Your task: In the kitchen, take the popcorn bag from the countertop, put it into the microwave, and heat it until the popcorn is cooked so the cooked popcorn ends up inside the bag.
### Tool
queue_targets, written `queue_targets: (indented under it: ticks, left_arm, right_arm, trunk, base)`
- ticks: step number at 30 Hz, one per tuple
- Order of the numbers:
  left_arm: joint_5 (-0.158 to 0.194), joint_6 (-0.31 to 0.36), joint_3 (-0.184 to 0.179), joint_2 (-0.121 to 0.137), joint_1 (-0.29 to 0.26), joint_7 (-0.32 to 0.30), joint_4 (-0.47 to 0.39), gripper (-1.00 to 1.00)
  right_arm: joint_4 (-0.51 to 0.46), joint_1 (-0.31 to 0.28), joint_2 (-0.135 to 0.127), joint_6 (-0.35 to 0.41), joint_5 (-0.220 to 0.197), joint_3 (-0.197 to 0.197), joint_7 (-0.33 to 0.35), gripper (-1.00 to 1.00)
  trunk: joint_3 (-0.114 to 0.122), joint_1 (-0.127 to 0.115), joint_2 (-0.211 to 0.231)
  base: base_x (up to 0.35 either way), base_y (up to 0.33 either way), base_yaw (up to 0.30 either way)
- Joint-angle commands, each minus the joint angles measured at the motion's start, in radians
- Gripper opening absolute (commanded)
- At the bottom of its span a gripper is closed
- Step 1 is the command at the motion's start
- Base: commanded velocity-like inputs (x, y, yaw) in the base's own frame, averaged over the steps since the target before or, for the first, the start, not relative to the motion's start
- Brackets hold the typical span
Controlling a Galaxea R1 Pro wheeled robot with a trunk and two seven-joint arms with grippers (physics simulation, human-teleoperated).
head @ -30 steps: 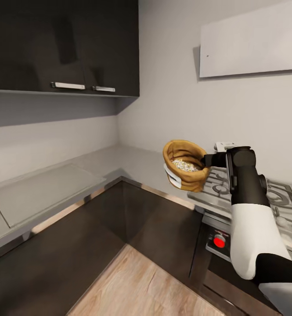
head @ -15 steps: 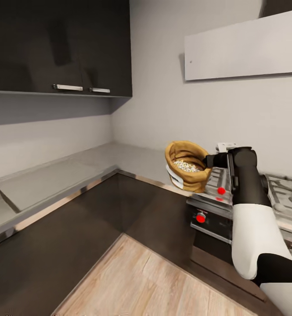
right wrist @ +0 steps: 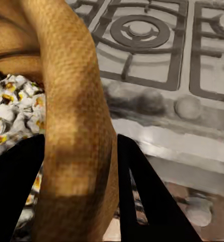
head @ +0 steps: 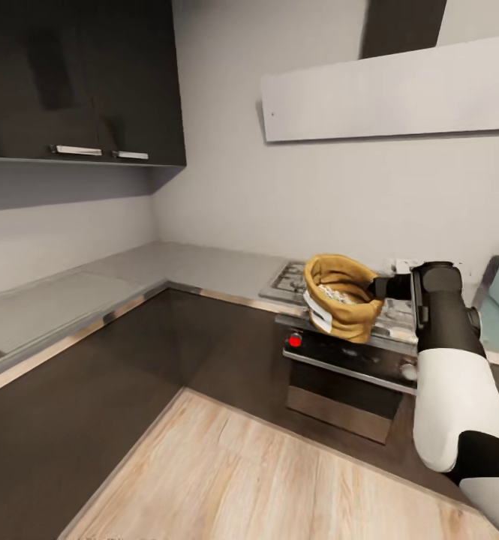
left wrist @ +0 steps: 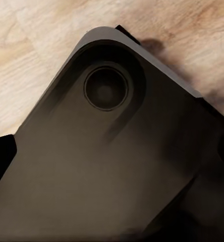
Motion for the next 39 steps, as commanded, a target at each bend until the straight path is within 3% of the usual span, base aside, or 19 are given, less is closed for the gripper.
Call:
queue_targets:
  ticks: [1,2,5,24,39]
  left_arm:
    - [0.0,-0.002,-0.001,0.0,0.0,0.004,-0.001,1.0]
    - [0.0,-0.002,-0.001,0.0,0.0,0.004,-0.001,1.0]
    - [-0.023,-0.003,-0.001,-0.002,0.0,0.005,-0.001,1.0]
    - [-0.037,-0.002,-0.001,-0.002,0.0,0.005,0.0,1.0]
    - [-0.036,-0.002,-0.001,-0.002,0.0,0.005,0.001,1.0]
  right_arm:
    - [-0.001,-0.001,-0.012,0.004,0.003,-0.019,0.01,-1.0]
    - [-0.001,-0.001,-0.041,0.004,0.004,-0.03,0.01,-1.0]
    - [-0.001,-0.001,-0.05,0.004,0.005,-0.031,0.01,-1.0]
    - [-0.001,-0.001,-0.052,0.004,0.007,-0.032,0.009,-1.0]
    - [-0.024,-0.001,-0.048,0.004,0.001,-0.025,0.011,-1.0]
  trunk:
    - [-0.001,-0.001,-0.001]
    - [-0.001,-0.001,-0.001]
    - [-0.001,-0.001,-0.001]
    - [-0.001,-0.001,-0.001]
    - [-0.001,-0.001,-0.001]
  base:
    - [-0.349,0.0,-0.294]
    - [-0.349,0.0,-0.294]
    - [-0.349,0.0,-0.294]
    - [-0.348,0.0,-0.291]
    - [-0.349,0.0,-0.012]
